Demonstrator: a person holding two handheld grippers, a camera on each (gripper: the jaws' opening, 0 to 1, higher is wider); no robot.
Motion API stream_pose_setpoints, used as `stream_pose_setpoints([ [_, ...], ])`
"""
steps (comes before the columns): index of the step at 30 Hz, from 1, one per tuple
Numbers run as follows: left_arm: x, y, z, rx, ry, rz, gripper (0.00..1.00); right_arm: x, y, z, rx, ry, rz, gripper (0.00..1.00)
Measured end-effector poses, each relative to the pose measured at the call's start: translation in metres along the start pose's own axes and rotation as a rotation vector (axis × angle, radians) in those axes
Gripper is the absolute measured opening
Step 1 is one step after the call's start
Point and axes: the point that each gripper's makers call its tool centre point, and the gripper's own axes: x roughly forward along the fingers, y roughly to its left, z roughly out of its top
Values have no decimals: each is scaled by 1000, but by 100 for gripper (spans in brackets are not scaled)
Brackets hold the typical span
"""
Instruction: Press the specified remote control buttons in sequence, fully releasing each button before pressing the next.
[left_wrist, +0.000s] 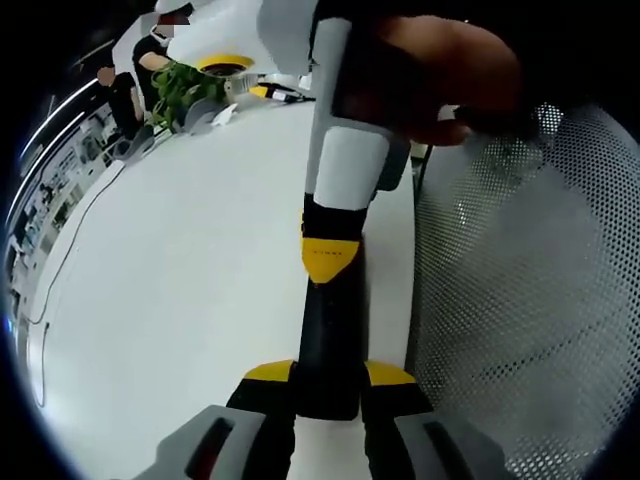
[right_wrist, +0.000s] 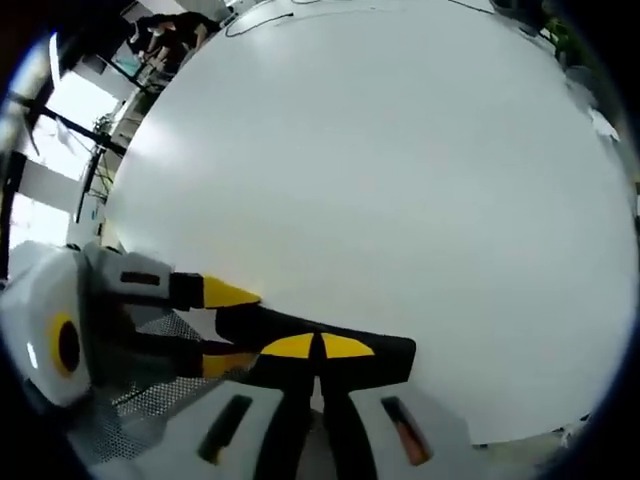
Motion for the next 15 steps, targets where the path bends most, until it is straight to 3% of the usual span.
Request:
stream_pose_setpoints([
  [15, -1, -1, 0, -4, -14, 3, 25, 0, 2, -2, -12, 8, 20, 0],
])
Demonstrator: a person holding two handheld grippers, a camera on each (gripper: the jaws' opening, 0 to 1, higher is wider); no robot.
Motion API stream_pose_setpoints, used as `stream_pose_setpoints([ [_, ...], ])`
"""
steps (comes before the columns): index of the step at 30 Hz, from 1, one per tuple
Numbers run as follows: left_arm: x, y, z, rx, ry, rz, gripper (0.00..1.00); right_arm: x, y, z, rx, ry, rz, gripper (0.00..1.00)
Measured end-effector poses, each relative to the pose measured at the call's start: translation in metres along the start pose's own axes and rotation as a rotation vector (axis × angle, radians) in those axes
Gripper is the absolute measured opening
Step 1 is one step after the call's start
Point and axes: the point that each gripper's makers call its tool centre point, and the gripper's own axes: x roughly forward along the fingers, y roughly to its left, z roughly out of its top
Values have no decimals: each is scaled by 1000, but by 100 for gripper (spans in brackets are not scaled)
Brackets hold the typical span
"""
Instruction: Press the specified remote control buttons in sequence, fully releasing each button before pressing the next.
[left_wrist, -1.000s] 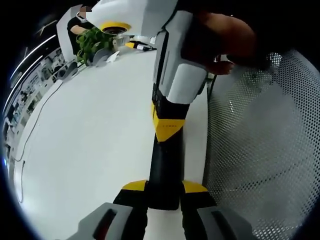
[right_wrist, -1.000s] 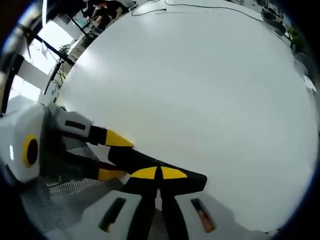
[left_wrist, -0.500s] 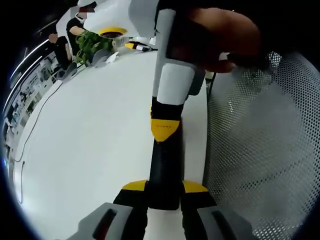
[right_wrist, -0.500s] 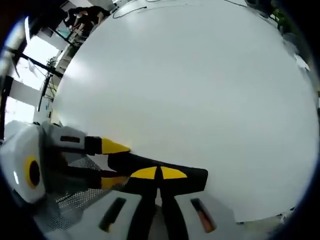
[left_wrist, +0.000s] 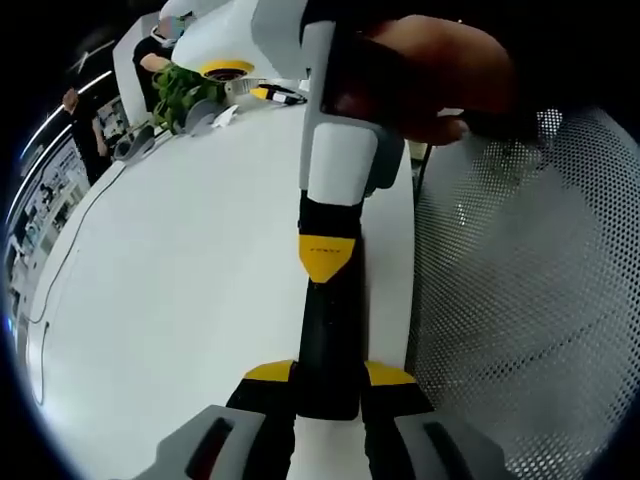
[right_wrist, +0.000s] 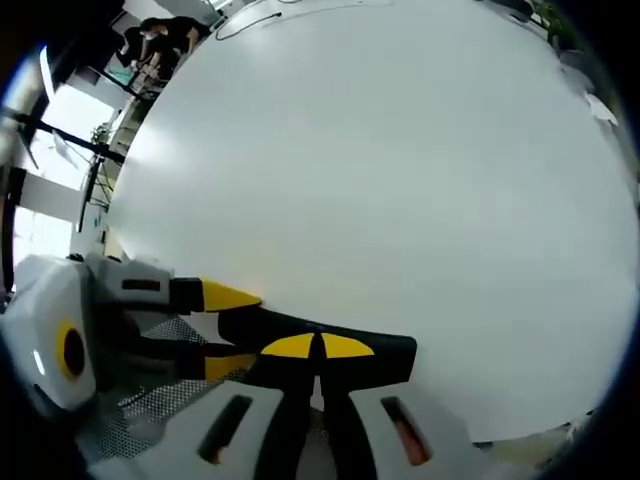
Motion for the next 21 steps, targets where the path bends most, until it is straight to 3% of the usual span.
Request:
stream_pose_setpoints([
  [4, 1, 0, -1, 4, 1, -1, 25, 0, 0, -1, -43, 22, -15, 0],
  [9, 1, 0, 0, 22, 5, -5, 24, -4, -7, 2, -39, -3, -34, 0],
  [16, 1, 1, 0, 17, 5, -13, 24, -2, -3, 4, -13, -1, 18, 0],
  [21, 1, 1, 0, 12, 10, -13, 25, 1, 5, 4, -47, -3, 36, 0],
])
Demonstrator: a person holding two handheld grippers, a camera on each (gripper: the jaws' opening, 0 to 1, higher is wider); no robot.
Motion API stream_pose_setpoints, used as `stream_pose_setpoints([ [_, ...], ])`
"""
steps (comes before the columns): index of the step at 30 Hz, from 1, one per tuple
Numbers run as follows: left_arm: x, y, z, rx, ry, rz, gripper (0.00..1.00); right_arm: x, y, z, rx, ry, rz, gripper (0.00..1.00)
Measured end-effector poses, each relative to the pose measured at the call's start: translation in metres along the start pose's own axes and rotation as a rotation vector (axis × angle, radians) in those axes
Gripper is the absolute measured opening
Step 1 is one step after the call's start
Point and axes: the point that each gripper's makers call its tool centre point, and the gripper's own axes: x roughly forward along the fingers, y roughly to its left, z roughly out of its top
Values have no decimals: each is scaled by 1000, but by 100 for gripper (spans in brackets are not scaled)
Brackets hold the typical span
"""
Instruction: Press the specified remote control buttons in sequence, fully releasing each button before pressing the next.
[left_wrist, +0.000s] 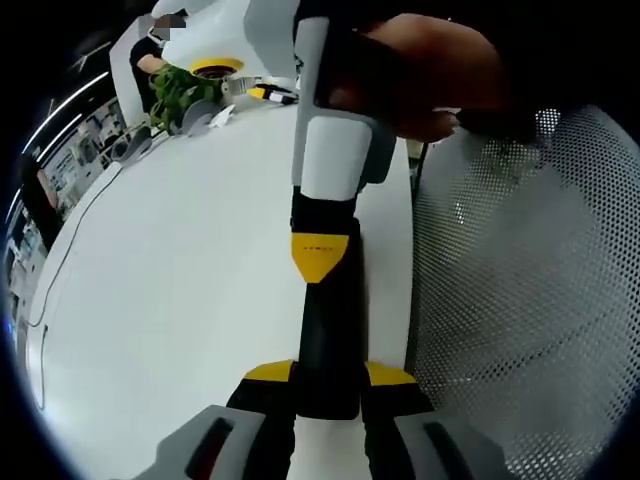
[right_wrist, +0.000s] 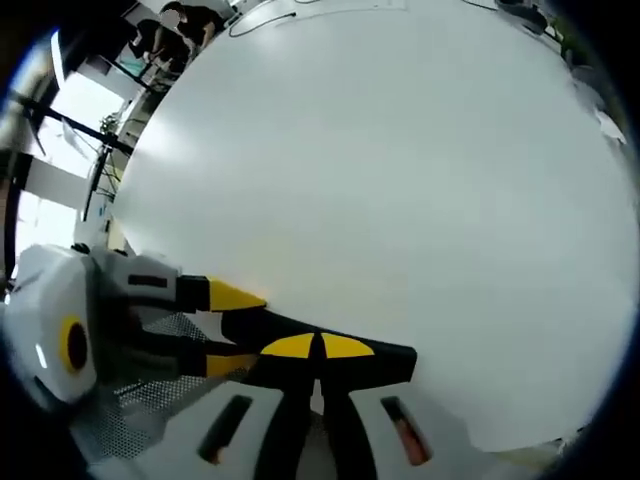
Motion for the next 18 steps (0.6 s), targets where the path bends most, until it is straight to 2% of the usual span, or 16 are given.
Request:
stream_pose_setpoints([
  [3, 0, 0, 0, -3, 1, 0, 25, 5, 2, -3, -38, 18, -14, 0],
  [8, -1, -1, 0, 1, -2, 0, 24, 4, 2, -1, -60, 8, -26, 0],
  [18, 0, 0, 0, 1, 3, 0, 24, 6, 2, 0, -48, -12, -35, 0],
])
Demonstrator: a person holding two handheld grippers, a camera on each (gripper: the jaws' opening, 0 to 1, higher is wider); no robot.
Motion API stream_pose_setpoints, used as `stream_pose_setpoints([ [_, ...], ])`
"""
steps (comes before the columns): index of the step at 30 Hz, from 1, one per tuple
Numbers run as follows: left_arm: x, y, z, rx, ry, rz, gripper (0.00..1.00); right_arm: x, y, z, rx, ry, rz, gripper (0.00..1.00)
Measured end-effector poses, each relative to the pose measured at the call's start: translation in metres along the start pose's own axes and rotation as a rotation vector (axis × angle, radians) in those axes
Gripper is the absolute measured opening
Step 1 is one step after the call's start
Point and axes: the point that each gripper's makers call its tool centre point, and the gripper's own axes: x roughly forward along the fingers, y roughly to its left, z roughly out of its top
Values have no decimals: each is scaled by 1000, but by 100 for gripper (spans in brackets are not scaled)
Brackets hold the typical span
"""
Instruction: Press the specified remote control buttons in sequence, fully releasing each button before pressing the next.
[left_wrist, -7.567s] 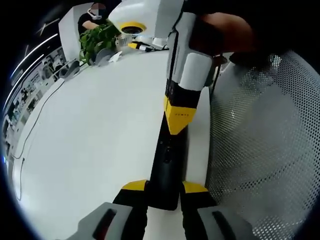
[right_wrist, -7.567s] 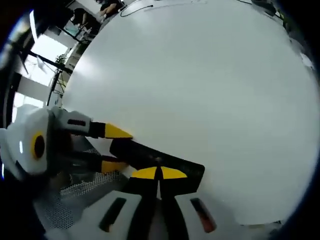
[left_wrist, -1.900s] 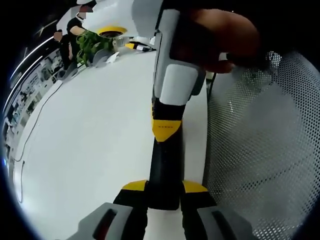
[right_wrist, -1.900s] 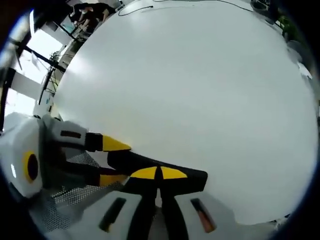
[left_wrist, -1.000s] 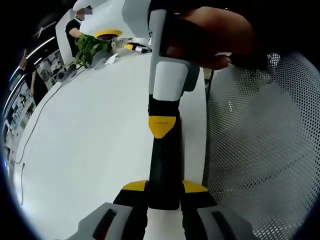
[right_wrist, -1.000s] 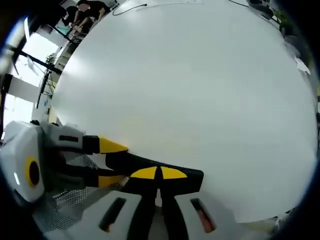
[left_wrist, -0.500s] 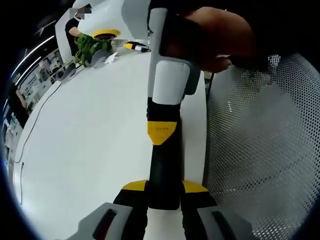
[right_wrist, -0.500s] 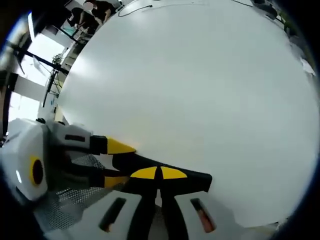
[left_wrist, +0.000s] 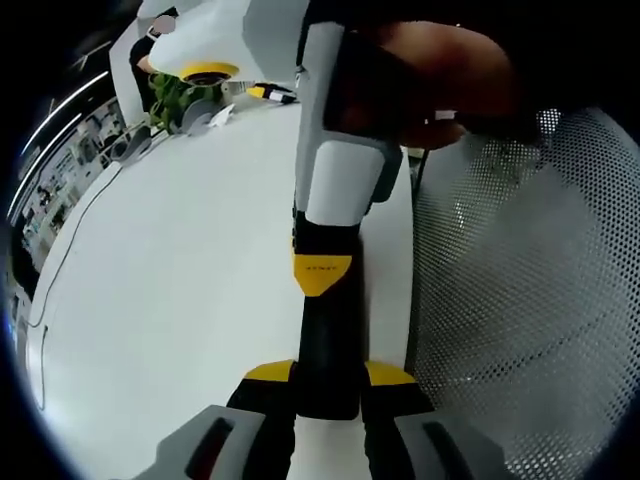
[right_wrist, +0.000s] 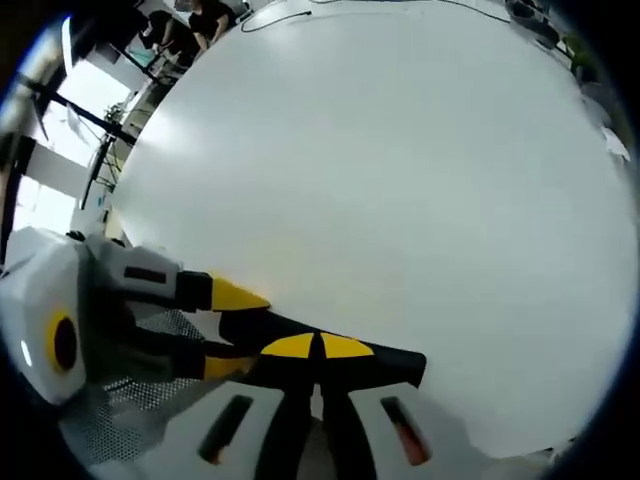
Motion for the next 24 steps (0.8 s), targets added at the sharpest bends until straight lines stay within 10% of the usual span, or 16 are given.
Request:
stream_pose_setpoints([
  [16, 0, 0, 0, -10, -5, 4, 24, 0, -4, 1, 30, -59, -12, 0],
  [24, 1, 0, 0, -9, -8, 3, 24, -4, -3, -3, 177, -33, 96, 0],
])
